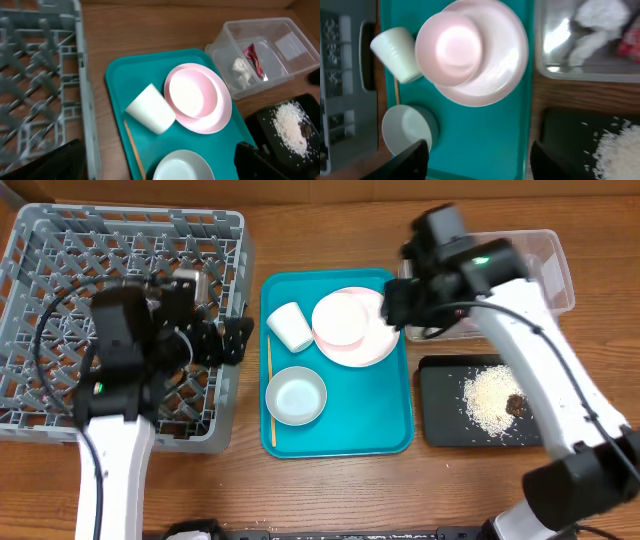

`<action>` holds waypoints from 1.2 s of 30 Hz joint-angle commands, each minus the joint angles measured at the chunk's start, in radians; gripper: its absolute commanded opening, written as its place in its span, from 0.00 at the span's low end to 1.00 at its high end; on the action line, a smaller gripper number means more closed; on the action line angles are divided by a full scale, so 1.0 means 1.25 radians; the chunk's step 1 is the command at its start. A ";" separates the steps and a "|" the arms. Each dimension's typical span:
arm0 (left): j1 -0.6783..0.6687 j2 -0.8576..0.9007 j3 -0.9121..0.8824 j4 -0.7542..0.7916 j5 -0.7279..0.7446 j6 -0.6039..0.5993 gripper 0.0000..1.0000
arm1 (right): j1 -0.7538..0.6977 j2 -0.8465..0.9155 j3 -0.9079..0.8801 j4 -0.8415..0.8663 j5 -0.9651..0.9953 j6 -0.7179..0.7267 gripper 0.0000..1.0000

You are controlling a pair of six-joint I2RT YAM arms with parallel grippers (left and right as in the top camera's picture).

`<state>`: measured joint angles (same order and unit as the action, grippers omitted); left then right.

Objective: Sort waste into correct bins and load items into the dishwasher
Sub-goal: 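Grasp the white cup on the teal tray with the left gripper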

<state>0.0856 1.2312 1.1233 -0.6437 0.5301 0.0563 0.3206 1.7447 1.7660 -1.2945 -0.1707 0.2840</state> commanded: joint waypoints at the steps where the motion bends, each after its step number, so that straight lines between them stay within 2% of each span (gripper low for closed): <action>1: -0.020 0.071 0.020 0.046 0.110 0.100 0.99 | -0.035 -0.077 0.002 -0.021 0.010 0.021 0.68; 9: -0.089 0.248 0.020 0.142 0.133 0.144 1.00 | -0.066 -0.083 0.002 -0.068 0.010 0.018 0.69; 17: -0.095 0.388 0.020 0.196 0.136 0.147 1.00 | -0.066 -0.083 0.002 -0.082 0.011 0.018 0.69; 36: -0.119 0.492 0.019 0.325 0.129 0.155 1.00 | -0.066 -0.083 0.002 -0.104 0.010 0.019 0.69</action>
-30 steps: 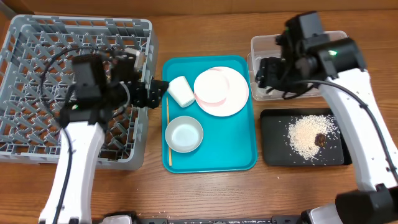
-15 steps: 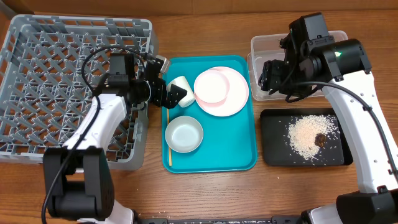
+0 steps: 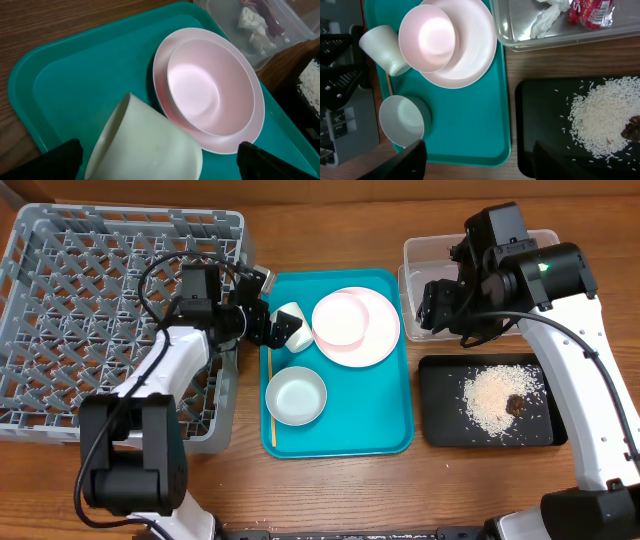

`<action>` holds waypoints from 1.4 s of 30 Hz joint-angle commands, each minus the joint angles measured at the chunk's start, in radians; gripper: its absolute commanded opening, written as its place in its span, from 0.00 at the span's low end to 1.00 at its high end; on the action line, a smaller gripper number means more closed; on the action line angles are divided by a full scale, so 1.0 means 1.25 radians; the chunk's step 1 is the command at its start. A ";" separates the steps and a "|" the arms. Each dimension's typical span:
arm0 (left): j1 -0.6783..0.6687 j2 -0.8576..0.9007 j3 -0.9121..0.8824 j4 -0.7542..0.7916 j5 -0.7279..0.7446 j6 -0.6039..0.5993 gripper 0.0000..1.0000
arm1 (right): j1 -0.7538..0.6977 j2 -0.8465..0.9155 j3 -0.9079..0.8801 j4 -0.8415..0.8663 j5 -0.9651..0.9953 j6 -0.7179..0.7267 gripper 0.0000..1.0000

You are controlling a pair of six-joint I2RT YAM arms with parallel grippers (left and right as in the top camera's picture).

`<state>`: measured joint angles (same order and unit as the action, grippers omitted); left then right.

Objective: Sort waste into correct bins and load items into the dishwasher
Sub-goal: 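Grasp the white cup on the teal tray with the left gripper, then carry the cup to the dish rack and place it upside down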

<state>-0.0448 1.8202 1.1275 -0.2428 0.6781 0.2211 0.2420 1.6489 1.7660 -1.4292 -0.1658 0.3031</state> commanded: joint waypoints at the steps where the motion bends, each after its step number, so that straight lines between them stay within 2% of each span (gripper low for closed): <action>1: -0.017 0.020 0.016 0.003 0.011 0.023 1.00 | -0.003 -0.006 0.002 0.005 0.006 0.004 0.69; 6: -0.032 0.020 0.016 -0.020 0.015 0.021 0.89 | -0.003 -0.006 0.002 0.004 0.006 0.003 0.69; 10: -0.037 0.020 0.016 -0.043 0.022 0.015 0.66 | -0.003 -0.006 0.002 0.005 0.006 0.003 0.69; 12: -0.036 0.020 0.016 -0.065 0.023 -0.006 0.60 | -0.003 -0.006 0.002 0.005 0.006 0.003 0.69; 18: -0.036 0.013 0.016 -0.138 0.024 -0.022 0.59 | -0.003 -0.006 0.002 0.005 0.006 0.003 0.69; 25: -0.036 -0.016 0.016 -0.212 0.024 -0.022 0.53 | -0.003 -0.006 0.002 0.005 0.006 0.003 0.69; 30: -0.036 -0.041 0.016 -0.228 0.023 -0.022 0.39 | -0.003 -0.006 0.002 0.004 0.006 0.004 0.69; 38: -0.036 -0.066 0.016 -0.237 0.023 -0.022 0.32 | -0.003 -0.006 0.002 0.001 0.006 0.004 0.69; 42: -0.036 -0.066 0.016 -0.249 0.023 -0.022 0.23 | -0.003 -0.006 0.002 0.001 0.006 0.004 0.69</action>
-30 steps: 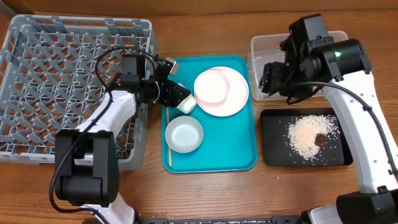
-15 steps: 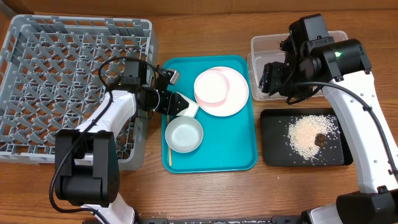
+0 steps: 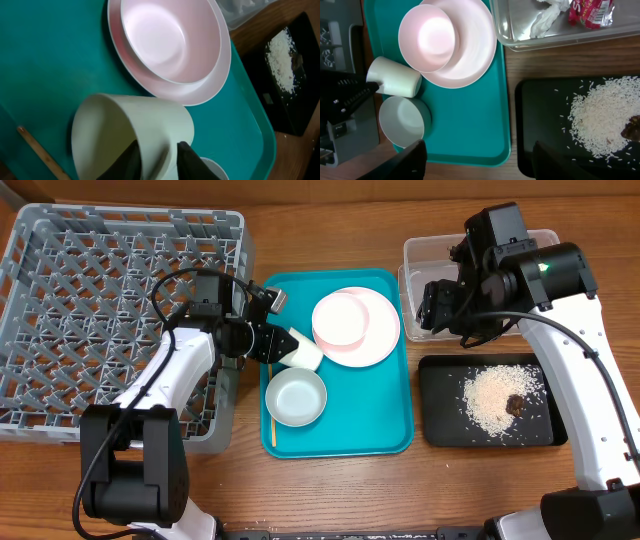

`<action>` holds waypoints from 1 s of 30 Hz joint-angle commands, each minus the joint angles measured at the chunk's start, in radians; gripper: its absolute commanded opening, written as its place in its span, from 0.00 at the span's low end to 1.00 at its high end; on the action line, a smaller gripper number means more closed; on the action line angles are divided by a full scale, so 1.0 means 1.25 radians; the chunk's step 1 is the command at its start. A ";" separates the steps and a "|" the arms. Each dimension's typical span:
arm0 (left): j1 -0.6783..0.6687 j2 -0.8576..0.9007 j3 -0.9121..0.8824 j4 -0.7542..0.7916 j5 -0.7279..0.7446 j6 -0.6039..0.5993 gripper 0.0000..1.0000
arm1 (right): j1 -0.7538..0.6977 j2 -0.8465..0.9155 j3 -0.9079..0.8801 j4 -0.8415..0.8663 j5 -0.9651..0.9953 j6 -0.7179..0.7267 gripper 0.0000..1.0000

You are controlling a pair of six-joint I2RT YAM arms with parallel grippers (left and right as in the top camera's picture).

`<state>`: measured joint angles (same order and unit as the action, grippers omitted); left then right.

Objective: Sort waste into correct bins and load items into the dishwasher
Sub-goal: 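Carry the cup to the dish rack and place it upside down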

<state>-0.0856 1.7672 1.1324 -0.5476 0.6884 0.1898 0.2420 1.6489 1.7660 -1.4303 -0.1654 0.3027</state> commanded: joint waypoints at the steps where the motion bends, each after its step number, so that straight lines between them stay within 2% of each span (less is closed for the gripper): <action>1: -0.004 -0.023 0.012 -0.010 0.014 0.003 0.23 | -0.003 -0.006 0.002 0.002 0.006 0.004 0.69; 8: -0.011 -0.023 0.012 -0.047 -0.028 0.004 0.21 | -0.003 -0.006 0.002 0.002 0.006 0.004 0.69; 13: -0.020 -0.023 0.012 -0.052 -0.030 0.004 0.11 | -0.003 -0.006 0.002 0.002 0.006 0.004 0.69; 15: -0.020 -0.023 0.012 -0.049 -0.030 0.004 0.04 | -0.003 -0.006 0.002 0.002 0.006 0.004 0.68; 25: 0.020 -0.102 0.049 -0.088 -0.026 -0.011 0.04 | -0.003 -0.006 0.002 -0.002 0.006 0.004 0.68; 30: 0.062 -0.196 0.096 -0.154 0.042 -0.012 0.04 | -0.003 -0.006 0.002 -0.004 0.006 0.004 0.68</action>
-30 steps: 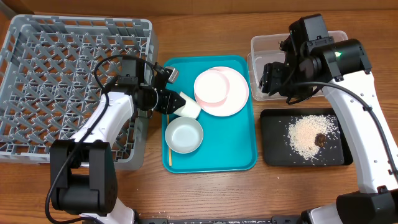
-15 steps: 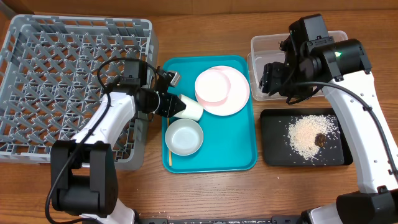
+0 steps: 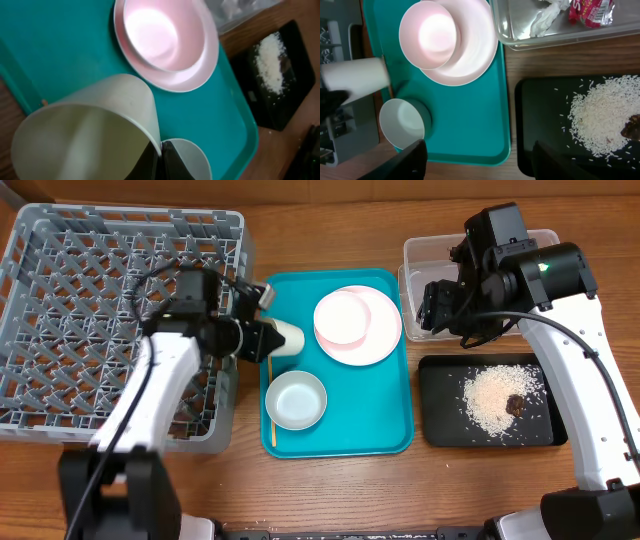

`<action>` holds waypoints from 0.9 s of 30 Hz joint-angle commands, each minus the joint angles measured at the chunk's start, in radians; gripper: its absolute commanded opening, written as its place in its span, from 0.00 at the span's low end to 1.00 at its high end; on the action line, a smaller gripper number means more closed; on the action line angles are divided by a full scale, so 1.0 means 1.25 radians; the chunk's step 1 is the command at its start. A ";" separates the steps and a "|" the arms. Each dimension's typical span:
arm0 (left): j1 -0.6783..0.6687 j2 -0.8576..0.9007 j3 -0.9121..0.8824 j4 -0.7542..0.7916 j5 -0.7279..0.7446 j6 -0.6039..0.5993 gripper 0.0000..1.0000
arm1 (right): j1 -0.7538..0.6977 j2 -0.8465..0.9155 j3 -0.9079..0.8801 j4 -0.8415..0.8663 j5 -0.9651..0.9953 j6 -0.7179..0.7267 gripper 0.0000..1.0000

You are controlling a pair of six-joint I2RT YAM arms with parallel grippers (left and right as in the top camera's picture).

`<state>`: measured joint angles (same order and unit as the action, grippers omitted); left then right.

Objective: Sort waste into correct bins and load items into the dishwasher
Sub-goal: 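Carry the cup to the dish rack and place it upside down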

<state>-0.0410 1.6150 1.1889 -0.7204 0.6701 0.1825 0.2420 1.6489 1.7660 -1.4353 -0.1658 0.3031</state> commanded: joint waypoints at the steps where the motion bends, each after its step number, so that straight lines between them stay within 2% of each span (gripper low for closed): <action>1: 0.042 -0.088 0.058 -0.029 0.085 -0.006 0.04 | -0.003 -0.006 0.002 0.000 0.006 0.004 0.69; 5: 0.148 -0.115 0.060 -0.055 0.264 -0.002 0.04 | -0.003 -0.006 0.002 -0.005 0.006 0.004 0.69; 10: 0.300 -0.073 0.060 -0.092 0.476 0.047 0.04 | -0.003 -0.006 0.002 -0.013 0.007 0.003 0.68; 20: 0.450 0.123 0.060 -0.107 0.638 0.032 0.04 | -0.003 -0.006 0.002 -0.015 0.006 0.004 0.68; 27: 0.515 0.219 0.060 -0.117 0.652 0.031 0.04 | -0.003 -0.006 0.002 -0.017 0.006 0.004 0.68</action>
<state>0.5739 1.8622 1.2572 -0.8654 1.4261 0.2134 0.2420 1.6489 1.7660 -1.4582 -0.1650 0.3035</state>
